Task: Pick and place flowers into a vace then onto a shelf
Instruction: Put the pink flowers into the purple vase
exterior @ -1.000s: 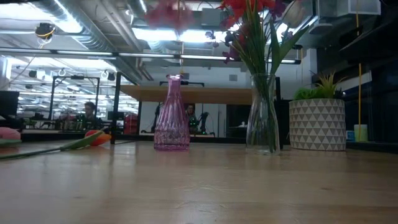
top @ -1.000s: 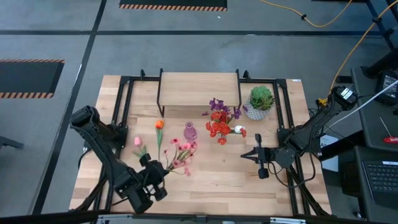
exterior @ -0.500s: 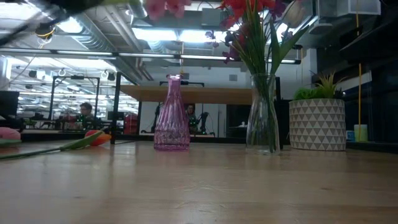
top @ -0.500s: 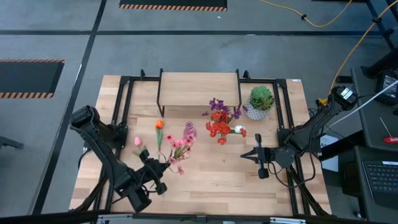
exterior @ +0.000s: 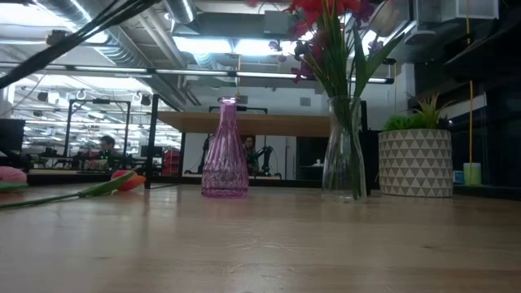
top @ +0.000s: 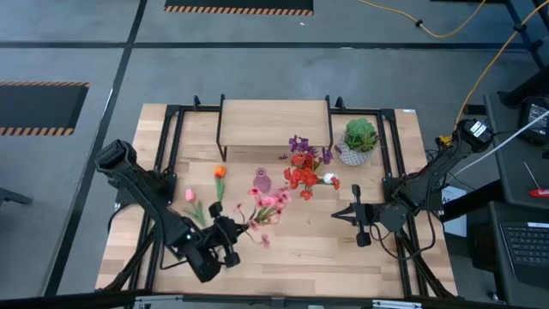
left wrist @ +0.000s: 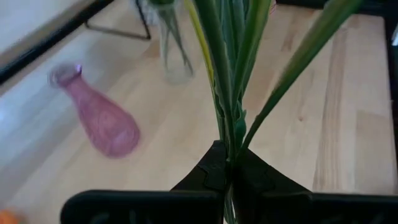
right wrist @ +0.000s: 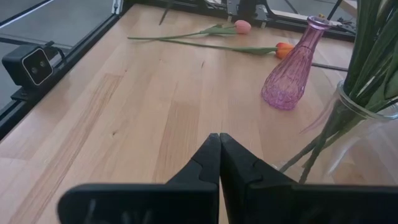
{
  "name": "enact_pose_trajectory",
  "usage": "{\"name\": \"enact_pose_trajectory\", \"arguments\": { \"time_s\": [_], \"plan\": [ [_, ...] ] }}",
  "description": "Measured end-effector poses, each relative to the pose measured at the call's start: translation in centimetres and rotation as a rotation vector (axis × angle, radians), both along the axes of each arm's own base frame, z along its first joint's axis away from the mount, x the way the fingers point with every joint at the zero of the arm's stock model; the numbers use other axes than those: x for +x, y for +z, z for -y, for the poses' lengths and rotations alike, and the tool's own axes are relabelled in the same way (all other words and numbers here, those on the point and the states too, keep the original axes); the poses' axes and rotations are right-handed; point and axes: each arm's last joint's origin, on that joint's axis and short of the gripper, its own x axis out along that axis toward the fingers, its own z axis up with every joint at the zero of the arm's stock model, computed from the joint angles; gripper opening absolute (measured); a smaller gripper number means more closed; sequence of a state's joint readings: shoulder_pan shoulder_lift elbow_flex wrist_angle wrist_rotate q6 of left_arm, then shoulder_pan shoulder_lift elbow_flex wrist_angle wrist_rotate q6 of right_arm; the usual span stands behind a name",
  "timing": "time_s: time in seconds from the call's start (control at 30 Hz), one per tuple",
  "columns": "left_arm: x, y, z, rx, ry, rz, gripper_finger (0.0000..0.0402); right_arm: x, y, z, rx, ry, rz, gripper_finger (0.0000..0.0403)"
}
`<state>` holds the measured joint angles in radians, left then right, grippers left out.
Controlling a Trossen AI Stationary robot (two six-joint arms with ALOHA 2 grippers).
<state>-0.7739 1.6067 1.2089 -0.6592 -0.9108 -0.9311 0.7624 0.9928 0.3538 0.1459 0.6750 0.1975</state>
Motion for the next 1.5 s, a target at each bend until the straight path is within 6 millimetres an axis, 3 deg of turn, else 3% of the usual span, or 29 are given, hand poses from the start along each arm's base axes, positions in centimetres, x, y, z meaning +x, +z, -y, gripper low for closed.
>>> {"name": "enact_pose_trajectory", "arguments": {
  "time_s": [0.3, 0.7, 0.93, 1.17, 1.5],
  "plan": [
    [1.2, 1.0, -2.4, 0.070, -0.195, 0.135, 0.0003, 0.0, 0.0, 0.0, 0.002, 0.000, 0.002, 0.0004],
    [-2.3, 0.1, -7.7, 0.182, -0.263, 0.383, 0.0003, 0.0, 0.0, 0.0, -0.043, 0.016, 0.003, 0.0004],
    [-2.2, -0.8, -10.7, 0.293, -0.274, 0.480, 0.0003, 0.1, 0.4, -0.1, -0.011, 0.013, 0.036, 0.0004],
    [-1.6, 0.4, -12.7, 0.430, -0.295, 0.600, 0.0003, 0.1, 0.4, -0.1, 0.013, 0.004, 0.035, 0.0004],
    [-2.1, 2.6, -13.9, 0.521, -0.231, 0.736, 0.0003, 0.3, 0.4, 0.1, -0.059, 0.018, 0.040, 0.0004]
  ]
}}
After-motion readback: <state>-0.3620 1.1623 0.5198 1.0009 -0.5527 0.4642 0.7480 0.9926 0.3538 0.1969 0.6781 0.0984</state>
